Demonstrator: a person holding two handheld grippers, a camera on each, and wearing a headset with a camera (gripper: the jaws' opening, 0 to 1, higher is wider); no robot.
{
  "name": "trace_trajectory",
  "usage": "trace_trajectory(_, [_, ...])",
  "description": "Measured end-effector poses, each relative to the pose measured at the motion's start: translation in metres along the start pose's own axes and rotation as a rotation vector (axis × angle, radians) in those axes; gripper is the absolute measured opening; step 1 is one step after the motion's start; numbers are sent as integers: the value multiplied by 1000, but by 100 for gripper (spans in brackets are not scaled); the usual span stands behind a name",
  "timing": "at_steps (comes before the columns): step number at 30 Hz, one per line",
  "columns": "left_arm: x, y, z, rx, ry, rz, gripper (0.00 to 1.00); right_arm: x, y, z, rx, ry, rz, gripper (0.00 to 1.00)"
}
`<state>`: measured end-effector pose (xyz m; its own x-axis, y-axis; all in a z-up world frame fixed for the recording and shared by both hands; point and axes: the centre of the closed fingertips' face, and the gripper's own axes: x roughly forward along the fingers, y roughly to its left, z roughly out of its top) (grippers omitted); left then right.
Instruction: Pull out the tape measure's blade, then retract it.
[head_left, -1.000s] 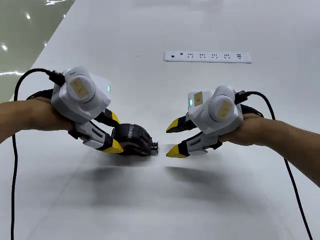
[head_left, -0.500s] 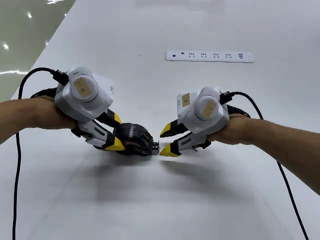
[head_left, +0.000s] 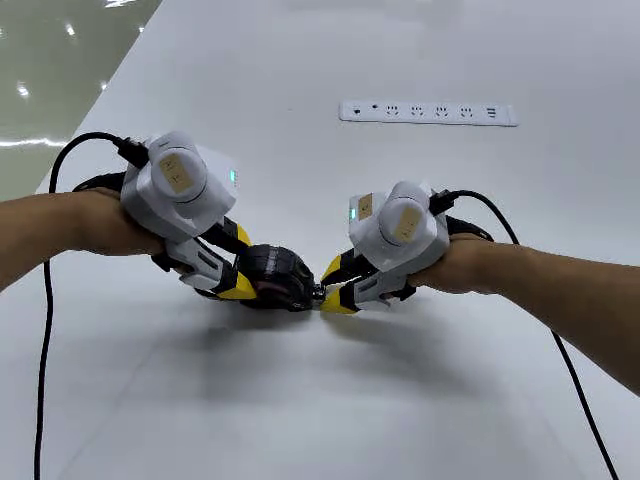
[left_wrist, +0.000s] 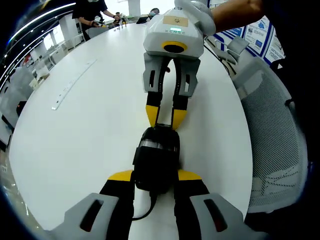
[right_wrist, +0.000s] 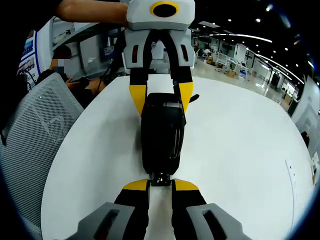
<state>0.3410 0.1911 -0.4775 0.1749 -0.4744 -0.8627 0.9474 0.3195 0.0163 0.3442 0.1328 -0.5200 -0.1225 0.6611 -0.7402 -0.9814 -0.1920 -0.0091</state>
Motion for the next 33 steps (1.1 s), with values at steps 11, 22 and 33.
trace_trajectory(11, [0,0,0,-7,0,-2,24,5,-1,0,9,-10,-18,12])
trace_trajectory(22, [0,-1,0,-6,6,-4,24,4,-1,0,-4,-11,-16,9])
trace_trajectory(33, [0,-1,0,-4,9,-2,23,-1,-1,-6,-19,4,-14,9])
